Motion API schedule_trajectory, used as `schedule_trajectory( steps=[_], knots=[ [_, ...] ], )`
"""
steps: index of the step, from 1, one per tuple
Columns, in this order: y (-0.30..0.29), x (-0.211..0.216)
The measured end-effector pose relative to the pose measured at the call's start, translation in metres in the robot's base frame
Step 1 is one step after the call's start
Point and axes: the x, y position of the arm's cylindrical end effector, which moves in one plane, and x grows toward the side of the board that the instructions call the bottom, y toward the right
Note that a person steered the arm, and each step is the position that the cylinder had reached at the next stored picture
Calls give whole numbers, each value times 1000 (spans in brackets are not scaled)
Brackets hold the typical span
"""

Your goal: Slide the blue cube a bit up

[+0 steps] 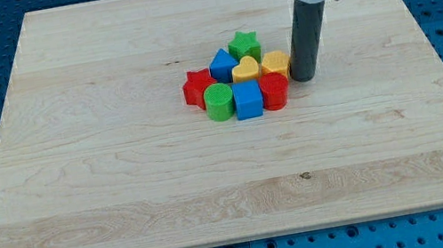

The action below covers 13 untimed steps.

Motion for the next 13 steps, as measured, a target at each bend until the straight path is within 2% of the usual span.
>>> schedule_trajectory(
  steps=[1, 3, 4, 8, 11, 13],
  knots=[
    [32, 3],
    [49, 82],
    [32, 87],
    [-8, 47],
    [-18, 82],
    [-84, 82]
  ],
)
